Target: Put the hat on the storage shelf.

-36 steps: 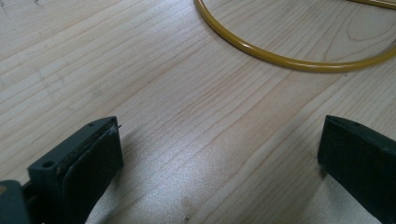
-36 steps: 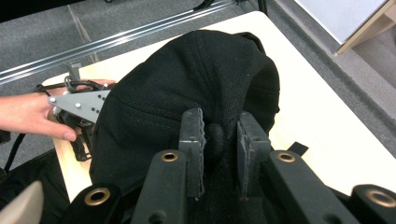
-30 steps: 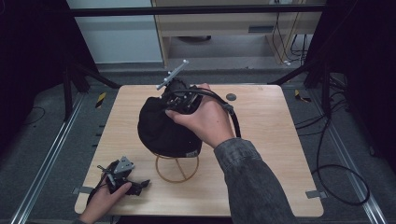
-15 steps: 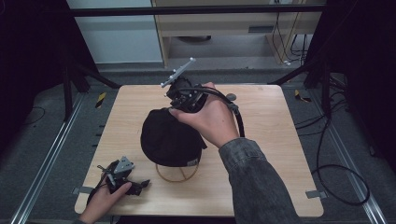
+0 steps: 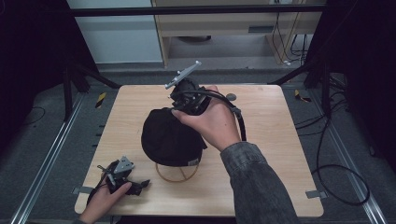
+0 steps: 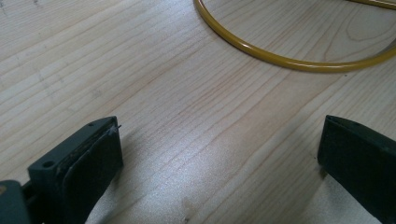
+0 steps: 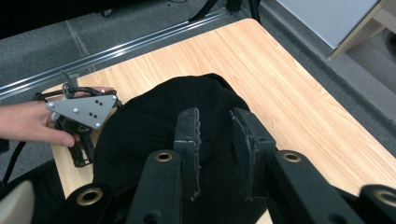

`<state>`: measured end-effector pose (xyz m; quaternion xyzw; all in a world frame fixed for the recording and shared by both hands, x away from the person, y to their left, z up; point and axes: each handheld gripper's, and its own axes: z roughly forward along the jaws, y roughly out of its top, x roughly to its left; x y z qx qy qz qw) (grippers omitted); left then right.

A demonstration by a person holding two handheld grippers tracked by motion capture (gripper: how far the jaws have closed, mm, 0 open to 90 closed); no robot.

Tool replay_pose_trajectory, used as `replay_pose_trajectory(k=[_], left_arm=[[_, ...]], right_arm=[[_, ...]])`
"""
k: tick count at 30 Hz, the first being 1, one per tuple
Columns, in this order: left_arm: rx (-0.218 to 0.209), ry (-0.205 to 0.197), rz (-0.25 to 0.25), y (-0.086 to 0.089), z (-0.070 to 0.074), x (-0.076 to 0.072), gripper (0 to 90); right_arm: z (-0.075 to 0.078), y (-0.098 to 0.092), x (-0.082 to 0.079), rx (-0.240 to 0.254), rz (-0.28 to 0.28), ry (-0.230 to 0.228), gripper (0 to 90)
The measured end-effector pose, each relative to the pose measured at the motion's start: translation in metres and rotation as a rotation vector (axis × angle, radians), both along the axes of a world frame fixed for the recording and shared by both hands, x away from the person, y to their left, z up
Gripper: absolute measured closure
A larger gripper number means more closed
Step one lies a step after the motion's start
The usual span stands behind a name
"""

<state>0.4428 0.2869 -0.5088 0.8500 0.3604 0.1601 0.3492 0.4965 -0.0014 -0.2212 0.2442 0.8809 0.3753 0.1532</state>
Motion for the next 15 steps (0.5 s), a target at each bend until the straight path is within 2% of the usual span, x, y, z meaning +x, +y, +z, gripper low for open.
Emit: replay_pose_trajectory(k=[5, 11, 15], left_arm=[[0.0, 0.0, 0.0, 0.0, 0.0, 0.0, 0.0], [0.0, 0.0, 0.0, 0.0, 0.0, 0.0, 0.0], [0.0, -0.001, -0.001, 0.0, 0.0, 0.0, 0.0]], right_arm=[[-0.003, -0.001, 0.0, 0.018, -0.006, -0.006, 69.7], [-0.007, -0.004, -0.004, 0.044, -0.029, -0.034, 57.3], [-0.011, -0.011, -0.005, 0.075, -0.049, -0.031, 52.6]])
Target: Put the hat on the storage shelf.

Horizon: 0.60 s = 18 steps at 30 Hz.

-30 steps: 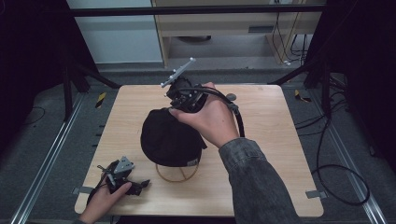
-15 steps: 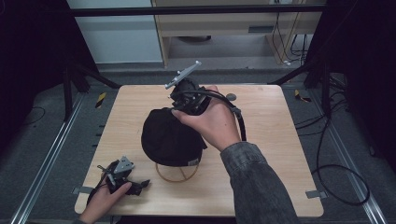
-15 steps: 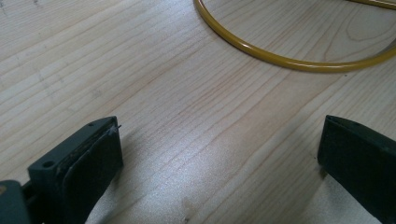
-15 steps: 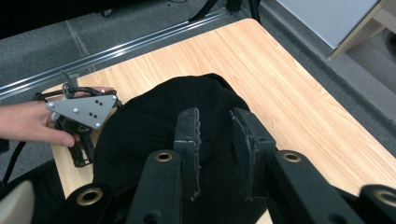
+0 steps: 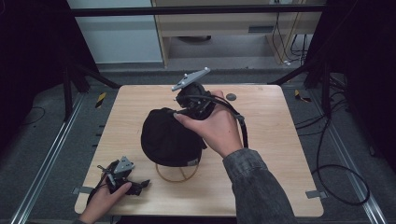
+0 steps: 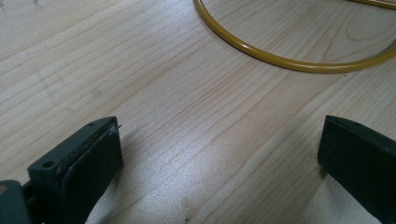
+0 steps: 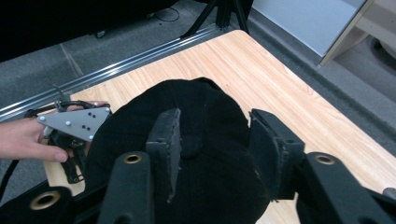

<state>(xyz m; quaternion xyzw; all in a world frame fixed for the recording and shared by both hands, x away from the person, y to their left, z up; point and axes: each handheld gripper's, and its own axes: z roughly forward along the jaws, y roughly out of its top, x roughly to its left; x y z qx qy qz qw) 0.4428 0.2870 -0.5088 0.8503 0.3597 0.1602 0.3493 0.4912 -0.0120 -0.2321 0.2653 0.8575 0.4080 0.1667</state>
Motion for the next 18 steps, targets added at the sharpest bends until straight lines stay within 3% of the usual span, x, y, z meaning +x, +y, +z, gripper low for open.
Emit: replay_pose_trajectory(k=[5, 11, 14, 18], left_arm=[[0.0, 0.001, 0.001, 0.0, 0.0, 0.0, 0.0], [-0.001, 0.001, 0.001, 0.0, 0.0, 0.0, 0.0], [0.0, 0.0, 0.001, 0.0, 0.0, 0.0, 0.0], [-0.001, 0.001, 0.001, 0.0, 0.0, 0.0, 0.0]], right_arm=[[-0.003, -0.005, -0.004, 0.012, -0.015, -0.005, 45.4], [-0.003, -0.015, -0.018, 0.022, -0.046, -0.049, 30.3], [-0.007, -0.023, -0.024, 0.006, -0.106, -0.041, 16.3], [-0.013, -0.033, -0.028, -0.011, -0.14, -0.049, 10.3]])
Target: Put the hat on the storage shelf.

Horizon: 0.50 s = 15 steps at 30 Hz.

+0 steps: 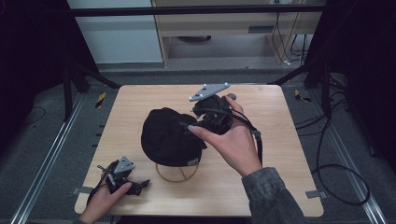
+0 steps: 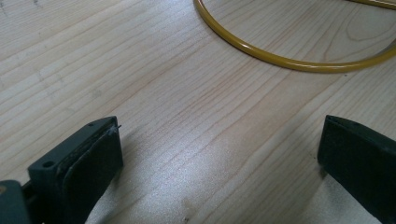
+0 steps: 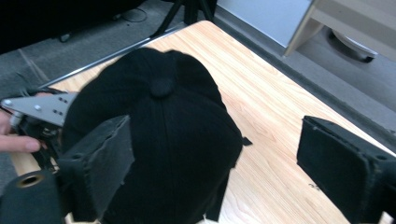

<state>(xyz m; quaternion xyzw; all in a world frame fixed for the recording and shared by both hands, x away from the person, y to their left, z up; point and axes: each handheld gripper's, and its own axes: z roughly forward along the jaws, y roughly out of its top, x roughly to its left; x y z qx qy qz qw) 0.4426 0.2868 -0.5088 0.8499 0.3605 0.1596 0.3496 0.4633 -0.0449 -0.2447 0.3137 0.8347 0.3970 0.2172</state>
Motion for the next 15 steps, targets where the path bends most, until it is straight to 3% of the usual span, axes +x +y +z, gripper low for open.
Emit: replay_pose_trajectory(k=[7, 8, 15], left_arm=[[-0.001, -0.002, 0.0, 0.0, 0.0, 0.0, 0.0], [-0.001, -0.001, 0.002, 0.0, 0.0, 0.0, 0.0], [0.001, -0.002, 0.002, 0.0, 0.0, 0.0, 0.0]], right_arm=[[-0.011, -0.013, -0.005, 0.008, -0.021, -0.006, 6.9], [-0.016, -0.02, -0.008, 0.04, -0.019, -0.012, 5.8], [-0.033, -0.04, -0.012, 0.103, -0.073, -0.029, 6.1]])
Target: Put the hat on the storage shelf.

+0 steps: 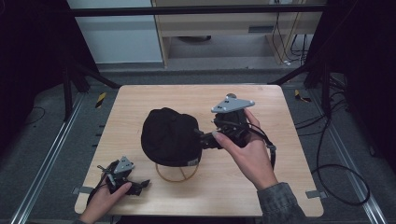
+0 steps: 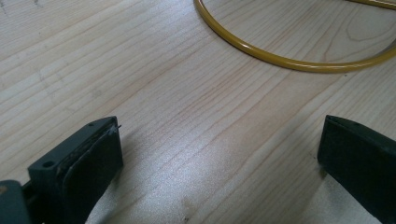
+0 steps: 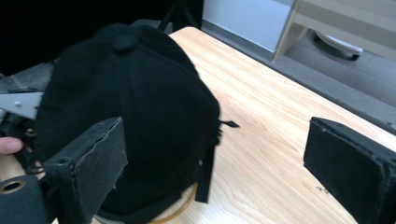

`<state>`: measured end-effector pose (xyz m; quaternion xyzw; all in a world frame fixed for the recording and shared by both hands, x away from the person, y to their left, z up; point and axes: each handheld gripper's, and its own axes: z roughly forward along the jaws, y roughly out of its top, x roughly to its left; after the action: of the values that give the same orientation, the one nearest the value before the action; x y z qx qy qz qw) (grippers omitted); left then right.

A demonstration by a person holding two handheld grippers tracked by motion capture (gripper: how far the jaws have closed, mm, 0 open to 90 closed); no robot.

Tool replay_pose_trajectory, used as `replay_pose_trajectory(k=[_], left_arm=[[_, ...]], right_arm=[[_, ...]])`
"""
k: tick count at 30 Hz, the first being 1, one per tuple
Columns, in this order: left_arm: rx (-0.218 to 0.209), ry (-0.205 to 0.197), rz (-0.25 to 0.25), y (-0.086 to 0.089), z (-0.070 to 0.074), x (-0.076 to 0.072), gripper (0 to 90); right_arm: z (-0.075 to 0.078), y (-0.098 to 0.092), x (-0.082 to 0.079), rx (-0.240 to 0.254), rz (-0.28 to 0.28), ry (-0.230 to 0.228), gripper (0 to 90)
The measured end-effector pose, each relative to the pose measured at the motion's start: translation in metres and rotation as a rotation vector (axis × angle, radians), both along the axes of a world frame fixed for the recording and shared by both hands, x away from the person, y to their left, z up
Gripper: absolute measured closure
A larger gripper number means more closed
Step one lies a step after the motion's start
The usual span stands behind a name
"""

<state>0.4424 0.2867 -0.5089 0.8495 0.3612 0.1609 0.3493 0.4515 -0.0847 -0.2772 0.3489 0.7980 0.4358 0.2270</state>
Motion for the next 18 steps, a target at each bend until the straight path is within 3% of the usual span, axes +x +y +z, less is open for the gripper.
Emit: replay_pose_trajectory(k=[9, 18], left_arm=[[0.001, 0.002, 0.003, 0.0, 0.0, 0.0, 0.0], [0.001, 0.002, 0.003, 0.0, 0.0, 0.0, 0.0]], right_arm=[[-0.025, -0.038, -0.006, 0.02, -0.098, 0.023, 7.5], [-0.046, -0.054, -0.01, 0.025, -0.116, 0.048, 7.7]])
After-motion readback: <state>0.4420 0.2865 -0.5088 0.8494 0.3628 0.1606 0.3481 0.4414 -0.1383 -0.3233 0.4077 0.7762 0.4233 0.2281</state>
